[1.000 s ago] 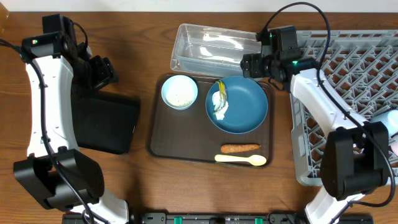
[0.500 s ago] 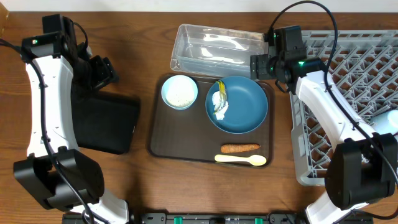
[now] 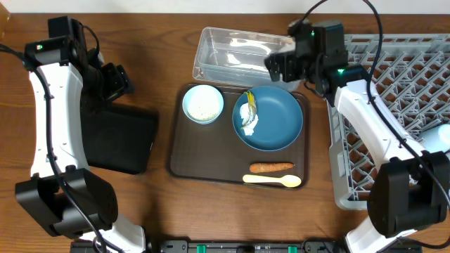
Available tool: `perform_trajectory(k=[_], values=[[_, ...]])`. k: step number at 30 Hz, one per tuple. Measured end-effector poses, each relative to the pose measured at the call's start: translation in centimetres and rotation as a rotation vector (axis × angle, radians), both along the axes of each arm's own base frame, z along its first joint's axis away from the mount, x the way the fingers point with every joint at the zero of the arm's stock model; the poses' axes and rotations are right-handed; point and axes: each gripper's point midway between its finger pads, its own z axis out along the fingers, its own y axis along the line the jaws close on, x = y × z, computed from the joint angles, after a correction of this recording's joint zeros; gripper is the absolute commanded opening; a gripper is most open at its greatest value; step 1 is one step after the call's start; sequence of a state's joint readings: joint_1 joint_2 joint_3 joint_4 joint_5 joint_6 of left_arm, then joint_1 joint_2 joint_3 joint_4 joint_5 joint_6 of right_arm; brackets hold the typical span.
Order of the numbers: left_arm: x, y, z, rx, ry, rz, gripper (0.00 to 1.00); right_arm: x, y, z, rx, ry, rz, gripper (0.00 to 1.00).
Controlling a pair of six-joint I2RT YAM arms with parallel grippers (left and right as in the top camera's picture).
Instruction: Sort waste into correct bins and load items into the dishwasher rack
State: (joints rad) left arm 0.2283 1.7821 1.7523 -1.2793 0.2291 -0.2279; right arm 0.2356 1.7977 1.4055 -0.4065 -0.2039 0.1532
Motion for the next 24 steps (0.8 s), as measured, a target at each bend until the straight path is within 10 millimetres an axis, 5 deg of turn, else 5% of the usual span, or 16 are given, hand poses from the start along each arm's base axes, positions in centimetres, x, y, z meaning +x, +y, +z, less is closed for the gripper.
perform_trajectory(k=[2, 11, 16, 24], values=[[0.0, 0.0, 0.0, 0.000, 0.000, 0.000, 0.76, -0.2, -0.8, -0.6, -0.041, 0.016, -0.017, 0.99], [-0.1, 0.0, -0.1, -0.001, 0.006, 0.000, 0.76, -0.2, 2.5, 1.5, 0.066, -0.069, 0.177, 0.99], [-0.1, 0.0, -0.1, -0.002, 0.007, 0.000, 0.76, -1.1, 0.4, -0.5, -0.005, 0.042, 0.045, 0.99], [-0.2, -0.1, -0.1, -0.003, 0.010, 0.000, 0.76, -1.1, -0.2, -0.7, -0.030, 0.047, 0.037, 0.99]])
